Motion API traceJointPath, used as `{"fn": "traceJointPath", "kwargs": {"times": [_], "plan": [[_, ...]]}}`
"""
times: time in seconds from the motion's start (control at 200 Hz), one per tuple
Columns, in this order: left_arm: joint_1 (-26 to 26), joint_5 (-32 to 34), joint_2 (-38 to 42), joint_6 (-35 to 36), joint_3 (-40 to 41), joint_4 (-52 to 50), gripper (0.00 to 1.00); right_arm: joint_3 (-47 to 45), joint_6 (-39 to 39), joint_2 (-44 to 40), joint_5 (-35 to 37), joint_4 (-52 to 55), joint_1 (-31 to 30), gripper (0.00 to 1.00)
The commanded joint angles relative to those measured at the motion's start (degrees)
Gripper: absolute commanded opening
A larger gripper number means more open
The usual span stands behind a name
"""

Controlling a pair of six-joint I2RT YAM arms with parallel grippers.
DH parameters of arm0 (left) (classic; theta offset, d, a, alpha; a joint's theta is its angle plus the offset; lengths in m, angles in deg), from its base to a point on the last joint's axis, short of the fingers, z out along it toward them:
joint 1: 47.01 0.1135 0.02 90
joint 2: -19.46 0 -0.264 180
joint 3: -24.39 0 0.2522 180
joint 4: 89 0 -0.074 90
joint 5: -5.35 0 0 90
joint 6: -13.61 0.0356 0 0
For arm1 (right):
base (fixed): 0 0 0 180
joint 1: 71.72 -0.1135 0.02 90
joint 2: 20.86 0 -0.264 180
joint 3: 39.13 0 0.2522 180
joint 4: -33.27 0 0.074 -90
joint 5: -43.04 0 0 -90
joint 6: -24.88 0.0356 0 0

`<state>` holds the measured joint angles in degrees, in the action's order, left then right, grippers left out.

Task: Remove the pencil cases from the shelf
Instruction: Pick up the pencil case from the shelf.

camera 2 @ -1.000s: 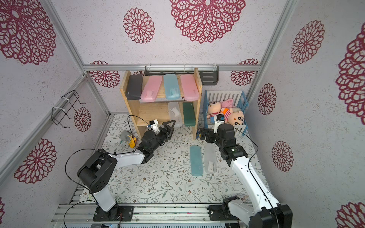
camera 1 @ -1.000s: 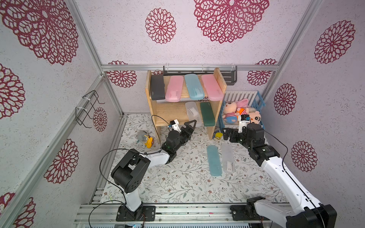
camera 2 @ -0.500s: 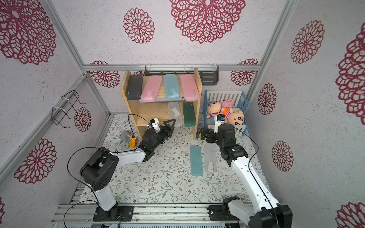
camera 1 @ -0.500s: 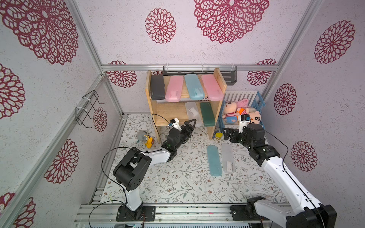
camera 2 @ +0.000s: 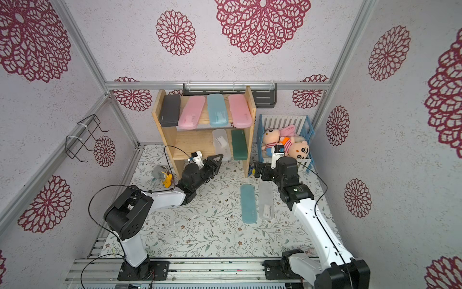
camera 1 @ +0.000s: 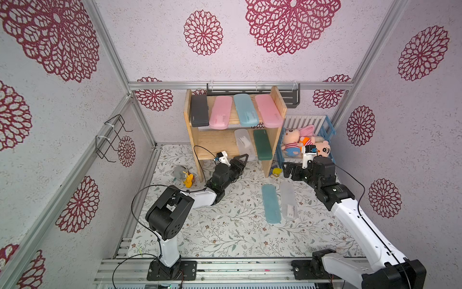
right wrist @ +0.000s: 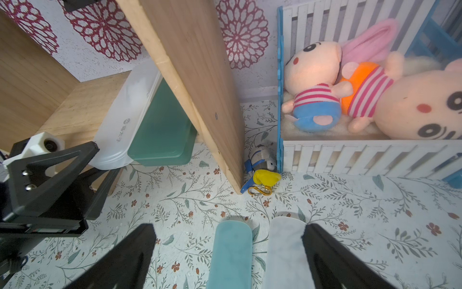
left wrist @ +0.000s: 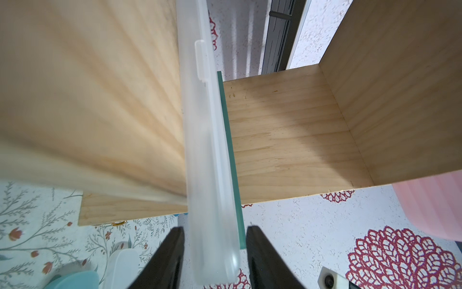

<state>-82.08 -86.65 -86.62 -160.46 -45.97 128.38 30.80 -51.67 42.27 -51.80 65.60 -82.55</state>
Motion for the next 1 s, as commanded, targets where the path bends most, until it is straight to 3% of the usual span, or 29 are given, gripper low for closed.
{"fn": "traceJointPath", "kwargs": {"times": [0.0,0.095,0.315,0.5,0.65,0.815,0.996], "plan": [[0.4,-0.3,0.0,0.7,-1.2,-0.6,0.15,0.9,-1.3,-1.1,-0.4,-0.6,0.4,0.99],[0.3,-0.2,0.2,0.7,-1.0,-0.8,0.00,1.0,-1.4,-1.4,-0.2,-0.4,0.5,0.99],[0.3,2.0,3.2,4.2,5.6,1.2,0.00,3.5,-2.4,-2.3,3.5,3.0,0.3,0.99],[-0.1,5.8,12.3,19.0,18.6,4.3,0.00,0.3,1.9,-7.2,0.4,-0.5,-1.5,0.99],[-3.2,10.9,24.6,33.1,26.9,-3.8,0.00,-5.9,8.4,-10.3,1.4,-7.3,-10.3,0.99],[-8.7,16.1,40.1,45.8,31.8,-21.0,0.00,-11.7,17.3,-11.0,0.4,-18.5,-21.1,0.99],[-14.5,22.2,56.4,51.3,35.5,-38.2,0.00,-12.9,23.2,-4.6,-2.7,-30.0,-30.6,0.99]]}}
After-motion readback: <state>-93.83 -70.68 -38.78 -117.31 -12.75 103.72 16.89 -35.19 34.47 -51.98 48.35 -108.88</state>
